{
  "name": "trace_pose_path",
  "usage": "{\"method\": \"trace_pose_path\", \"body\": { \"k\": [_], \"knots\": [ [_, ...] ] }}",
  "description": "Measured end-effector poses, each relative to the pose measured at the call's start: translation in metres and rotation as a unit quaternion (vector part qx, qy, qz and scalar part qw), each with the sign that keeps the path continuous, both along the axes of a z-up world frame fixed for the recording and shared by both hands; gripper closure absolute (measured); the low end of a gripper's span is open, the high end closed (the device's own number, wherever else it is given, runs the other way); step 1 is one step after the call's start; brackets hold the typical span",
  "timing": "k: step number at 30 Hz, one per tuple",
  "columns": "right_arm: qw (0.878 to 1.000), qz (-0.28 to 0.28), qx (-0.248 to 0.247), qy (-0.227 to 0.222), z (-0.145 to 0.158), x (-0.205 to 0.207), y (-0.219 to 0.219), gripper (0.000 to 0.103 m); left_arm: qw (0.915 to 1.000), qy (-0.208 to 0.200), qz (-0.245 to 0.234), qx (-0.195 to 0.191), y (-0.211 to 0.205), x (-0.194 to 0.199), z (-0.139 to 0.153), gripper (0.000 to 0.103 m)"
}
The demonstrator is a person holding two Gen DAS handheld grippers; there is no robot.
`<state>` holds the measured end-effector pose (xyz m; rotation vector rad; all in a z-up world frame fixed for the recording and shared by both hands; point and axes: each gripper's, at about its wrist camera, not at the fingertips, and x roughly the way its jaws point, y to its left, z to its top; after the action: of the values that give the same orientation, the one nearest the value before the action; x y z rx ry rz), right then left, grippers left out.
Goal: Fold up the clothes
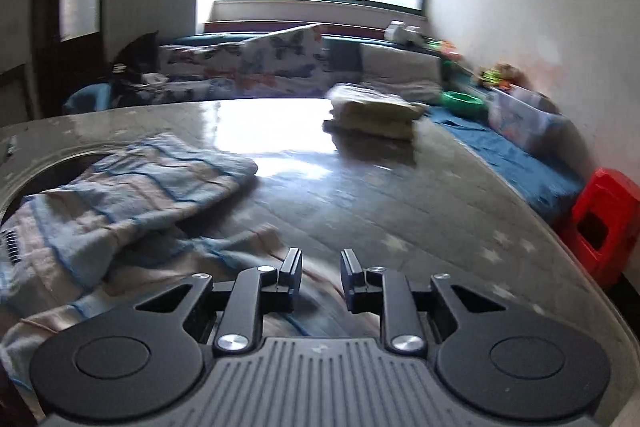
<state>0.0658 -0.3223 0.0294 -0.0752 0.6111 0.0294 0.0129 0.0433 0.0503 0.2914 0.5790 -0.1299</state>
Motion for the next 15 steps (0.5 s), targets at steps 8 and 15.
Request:
{"method": "trace_pose_path", "body": {
  "k": [8, 15],
  "knots": [
    [0.996, 0.073, 0.024, 0.035, -0.014, 0.03, 0.028, 0.082, 0.9981, 0.015, -0.046, -0.037, -0.038, 0.084, 0.008, 0.043],
    [0.993, 0.099, 0.018, 0.06, -0.025, 0.044, 0.035, 0.072, 0.9959, 0.06, -0.053, -0.043, -0.051, 0.182, -0.013, 0.046]
  ]
}}
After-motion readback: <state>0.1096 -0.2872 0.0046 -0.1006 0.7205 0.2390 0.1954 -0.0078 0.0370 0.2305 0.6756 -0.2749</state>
